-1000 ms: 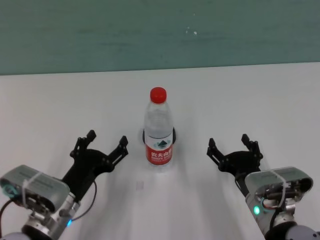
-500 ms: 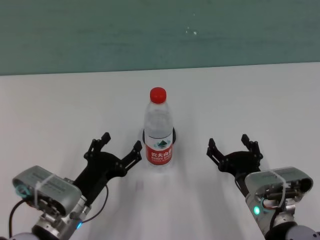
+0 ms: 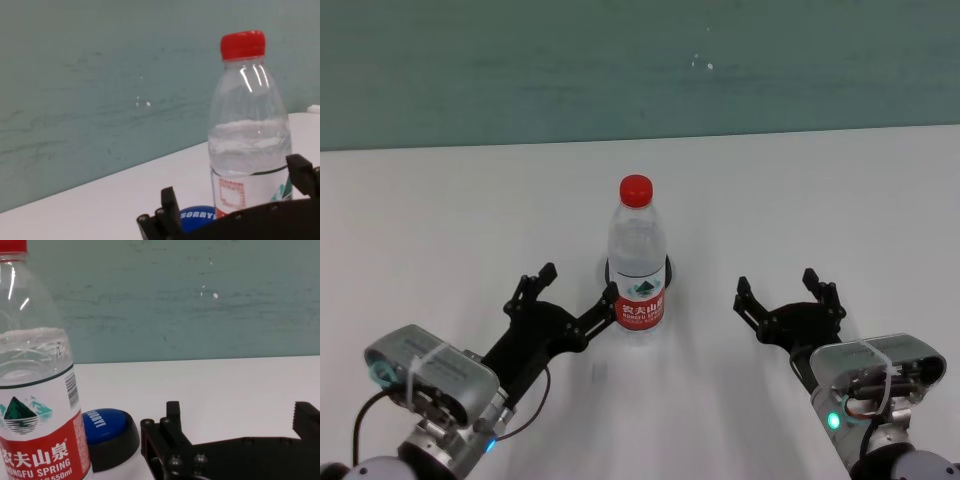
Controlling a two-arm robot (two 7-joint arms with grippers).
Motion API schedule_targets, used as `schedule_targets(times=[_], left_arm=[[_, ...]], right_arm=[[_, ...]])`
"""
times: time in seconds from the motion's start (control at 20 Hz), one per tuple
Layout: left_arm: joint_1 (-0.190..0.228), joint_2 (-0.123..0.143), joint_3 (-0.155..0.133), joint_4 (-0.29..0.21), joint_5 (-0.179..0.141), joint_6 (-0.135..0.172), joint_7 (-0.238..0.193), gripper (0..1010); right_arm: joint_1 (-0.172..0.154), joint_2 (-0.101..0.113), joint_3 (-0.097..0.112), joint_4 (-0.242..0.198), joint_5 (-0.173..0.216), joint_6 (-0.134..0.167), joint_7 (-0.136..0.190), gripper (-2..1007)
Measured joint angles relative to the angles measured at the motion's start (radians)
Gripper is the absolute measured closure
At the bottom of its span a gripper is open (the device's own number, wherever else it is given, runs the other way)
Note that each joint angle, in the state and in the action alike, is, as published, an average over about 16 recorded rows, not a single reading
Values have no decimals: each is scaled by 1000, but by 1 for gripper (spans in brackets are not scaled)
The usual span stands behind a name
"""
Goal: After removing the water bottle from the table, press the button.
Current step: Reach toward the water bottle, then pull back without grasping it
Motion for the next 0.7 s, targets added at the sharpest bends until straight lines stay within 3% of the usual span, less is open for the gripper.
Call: schedule_targets(times=[0.7], left_arm=[[-50,-5,26,38,6,8,-5,7]], right_arm=[[0,0,0,0,0,0,0,5]])
